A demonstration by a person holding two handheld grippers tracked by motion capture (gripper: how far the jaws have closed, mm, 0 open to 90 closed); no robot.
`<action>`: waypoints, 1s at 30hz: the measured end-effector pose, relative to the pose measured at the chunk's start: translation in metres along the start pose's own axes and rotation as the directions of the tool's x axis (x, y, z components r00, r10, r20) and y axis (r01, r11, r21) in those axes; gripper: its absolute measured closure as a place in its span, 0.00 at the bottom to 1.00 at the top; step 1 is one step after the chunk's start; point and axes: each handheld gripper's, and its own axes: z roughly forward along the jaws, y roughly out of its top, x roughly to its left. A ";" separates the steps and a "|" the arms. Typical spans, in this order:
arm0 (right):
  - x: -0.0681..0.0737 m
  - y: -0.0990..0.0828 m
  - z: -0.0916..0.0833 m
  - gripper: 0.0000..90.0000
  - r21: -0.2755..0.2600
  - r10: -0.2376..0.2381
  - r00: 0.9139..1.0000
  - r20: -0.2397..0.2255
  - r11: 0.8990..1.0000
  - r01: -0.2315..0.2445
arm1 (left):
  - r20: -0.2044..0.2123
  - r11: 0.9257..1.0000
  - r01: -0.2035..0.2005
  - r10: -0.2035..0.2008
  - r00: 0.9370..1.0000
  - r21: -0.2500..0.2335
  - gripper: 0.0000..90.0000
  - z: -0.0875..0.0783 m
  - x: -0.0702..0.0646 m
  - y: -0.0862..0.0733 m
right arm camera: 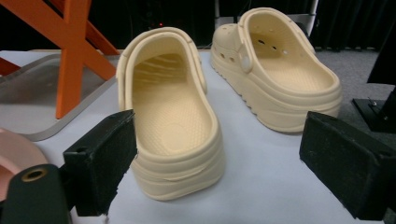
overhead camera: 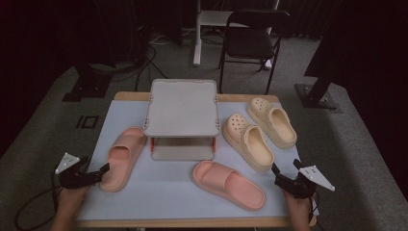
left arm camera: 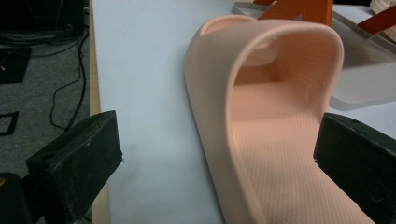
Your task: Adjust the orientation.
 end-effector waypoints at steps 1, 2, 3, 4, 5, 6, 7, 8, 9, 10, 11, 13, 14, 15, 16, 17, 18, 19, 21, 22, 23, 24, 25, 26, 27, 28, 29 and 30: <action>0.001 0.000 0.000 0.12 -0.002 0.001 1.000 -0.004 1.000 -0.001 | 0.002 1.000 0.004 -0.004 1.000 0.008 0.01 0.003 0.001 0.002; 0.001 0.000 0.000 0.12 -0.002 0.002 1.000 -0.012 1.000 -0.002 | 0.000 1.000 0.008 -0.008 1.000 0.011 0.01 0.005 0.002 0.003; 0.001 0.000 0.000 0.12 -0.002 0.002 1.000 -0.012 1.000 -0.002 | 0.000 1.000 0.008 -0.008 1.000 0.011 0.01 0.005 0.002 0.003; 0.001 0.000 0.001 0.12 -0.005 0.006 1.000 -0.024 1.000 -0.007 | 0.001 1.000 0.007 -0.007 1.000 0.023 0.01 0.010 0.002 0.005; 0.001 0.000 0.000 0.12 -0.005 0.004 0.999 -0.032 1.000 -0.005 | -0.002 0.999 0.002 -0.002 1.000 0.032 0.01 0.013 0.002 0.005; 0.002 0.000 0.000 0.12 -0.005 0.003 0.999 -0.035 1.000 -0.004 | 0.001 0.999 -0.010 0.009 1.000 0.044 0.01 0.015 0.001 0.006; 0.002 0.000 0.000 0.12 -0.006 0.004 0.999 -0.036 1.000 -0.005 | 0.001 0.999 -0.021 0.021 1.000 0.050 0.01 0.017 -0.001 0.007; 0.002 -0.001 0.000 0.12 -0.006 0.007 0.999 -0.038 1.000 -0.007 | 0.002 0.997 -0.038 0.038 0.999 0.060 0.01 0.020 -0.002 0.008; 0.001 -0.001 0.000 0.12 -0.006 0.011 0.999 -0.042 1.000 -0.011 | 0.007 0.997 -0.044 0.043 0.999 0.067 0.02 0.021 -0.002 0.010; 0.001 -0.001 0.000 0.12 -0.006 0.014 0.999 -0.045 1.000 -0.015 | 0.009 0.996 -0.045 0.045 0.999 0.071 0.02 0.023 -0.003 0.011; 0.000 -0.001 0.001 0.12 -0.001 0.015 0.999 -0.045 1.000 -0.015 | 0.008 0.997 -0.044 0.044 0.999 0.070 0.02 0.025 -0.003 0.013; 0.000 -0.002 0.002 0.12 0.004 0.020 0.998 -0.054 1.000 -0.020 | 0.006 0.997 -0.042 0.041 0.999 0.071 0.02 0.028 -0.002 0.016; 0.000 -0.002 0.002 0.12 0.007 0.019 0.998 -0.052 1.000 -0.019 | 0.003 0.997 -0.046 0.046 0.999 0.068 0.04 0.029 -0.002 0.017; 0.000 -0.002 0.002 0.12 0.007 0.019 0.998 -0.052 1.000 -0.019 | 0.003 0.997 -0.046 0.046 0.999 0.068 0.05 0.029 -0.002 0.017; 0.001 -0.002 0.003 0.12 0.008 0.016 0.999 -0.052 1.000 -0.015 | 0.003 0.996 -0.053 0.053 0.999 0.065 0.05 0.033 -0.002 0.020; 0.002 -0.002 0.003 0.12 0.004 0.008 0.999 -0.050 1.000 -0.008 | 0.001 0.996 -0.064 0.064 0.998 0.068 0.07 0.035 -0.001 0.021; 0.002 -0.002 0.003 0.12 0.004 0.007 0.999 -0.053 1.000 -0.007 | -0.014 0.995 -0.074 0.075 0.997 0.067 0.10 0.036 -0.001 0.022; 0.003 -0.002 0.004 0.12 0.003 0.003 0.998 -0.055 1.000 -0.003 | -0.023 0.995 -0.073 0.075 0.997 0.063 0.16 0.038 -0.001 0.022; 0.003 -0.002 0.004 0.12 0.012 0.001 0.998 -0.057 1.000 0.000 | -0.014 0.996 -0.070 0.071 0.997 0.062 0.19 0.042 0.000 0.024; 0.003 -0.003 0.005 0.12 0.014 0.000 0.998 -0.056 1.000 0.000 | -0.005 0.995 -0.073 0.074 0.997 0.062 0.23 0.044 0.000 0.024; 0.003 -0.003 0.005 0.12 0.017 0.002 0.998 -0.057 1.000 -0.001 | 0.011 0.995 -0.082 0.081 0.997 0.061 0.28 0.046 0.000 0.025; 0.003 -0.003 0.004 0.12 0.018 0.003 0.998 -0.059 1.000 -0.002 | 0.020 0.995 -0.088 0.087 0.996 0.056 0.35 0.048 -0.001 0.025; 0.003 -0.003 0.004 0.12 0.016 0.004 0.998 -0.059 1.000 -0.003 | 0.018 0.994 -0.094 0.094 0.995 0.050 0.44 0.049 -0.001 0.025; 0.003 -0.003 0.004 0.14 0.016 0.006 0.998 -0.058 1.000 -0.005 | 0.023 0.995 -0.097 0.097 0.995 0.035 0.53 0.049 -0.002 0.026; 0.002 -0.003 0.004 0.14 0.015 0.006 0.998 -0.057 1.000 -0.005 | 0.018 0.994 -0.102 0.101 0.995 0.029 0.59 0.050 -0.003 0.026; 0.002 -0.003 0.004 0.14 0.014 0.007 0.998 -0.057 1.000 -0.006 | 0.019 0.994 -0.106 0.106 0.994 0.023 0.67 0.050 -0.004 0.027; 0.002 -0.003 0.004 0.14 0.016 0.009 0.998 -0.056 1.000 -0.009 | 0.003 0.992 -0.122 0.122 0.992 0.017 0.76 0.051 -0.006 0.027; 0.002 -0.003 0.004 0.14 0.015 0.009 0.998 -0.054 1.000 -0.009 | -0.016 0.990 -0.137 0.137 0.990 0.017 0.78 0.051 -0.008 0.027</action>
